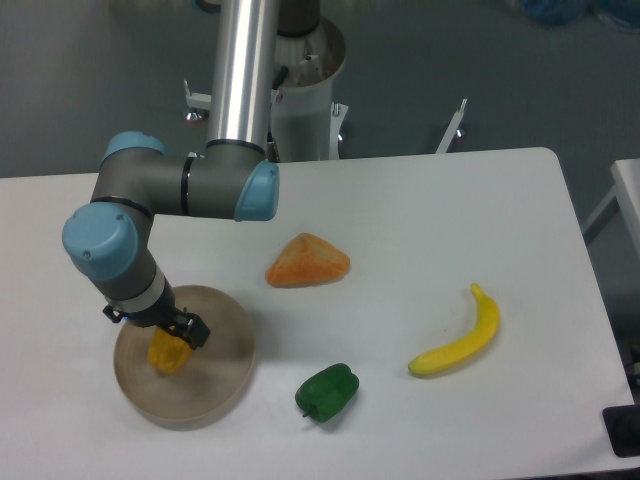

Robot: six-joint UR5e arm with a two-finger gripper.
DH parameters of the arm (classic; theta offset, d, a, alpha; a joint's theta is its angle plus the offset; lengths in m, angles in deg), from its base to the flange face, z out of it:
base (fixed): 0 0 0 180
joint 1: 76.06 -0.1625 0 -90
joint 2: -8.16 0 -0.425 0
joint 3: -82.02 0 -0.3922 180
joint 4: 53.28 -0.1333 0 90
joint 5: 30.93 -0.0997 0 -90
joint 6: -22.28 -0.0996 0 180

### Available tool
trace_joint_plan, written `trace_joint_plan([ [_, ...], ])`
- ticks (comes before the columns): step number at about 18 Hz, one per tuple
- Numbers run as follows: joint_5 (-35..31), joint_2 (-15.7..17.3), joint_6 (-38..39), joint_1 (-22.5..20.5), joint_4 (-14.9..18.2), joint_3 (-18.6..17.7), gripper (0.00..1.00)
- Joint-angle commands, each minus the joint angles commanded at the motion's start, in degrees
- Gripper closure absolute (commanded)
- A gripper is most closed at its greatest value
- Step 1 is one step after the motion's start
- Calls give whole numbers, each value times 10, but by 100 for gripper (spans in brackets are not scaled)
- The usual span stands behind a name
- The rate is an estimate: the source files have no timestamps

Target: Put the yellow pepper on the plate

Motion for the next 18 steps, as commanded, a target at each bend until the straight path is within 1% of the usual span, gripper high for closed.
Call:
trace_joint_plan([
  [2,-1,11,-47,-27,3,-4,0],
  [8,-1,16,-199,-111,0,3,0],
  [10,-1,19,-246,-132,-2,4,0],
  [12,-2,25,-294,-147,-3,-3,0],
  [15,-17,40,-329,-172,-3,-6,0],
  [18,-25,41,-353,-190,-2,-6,0],
])
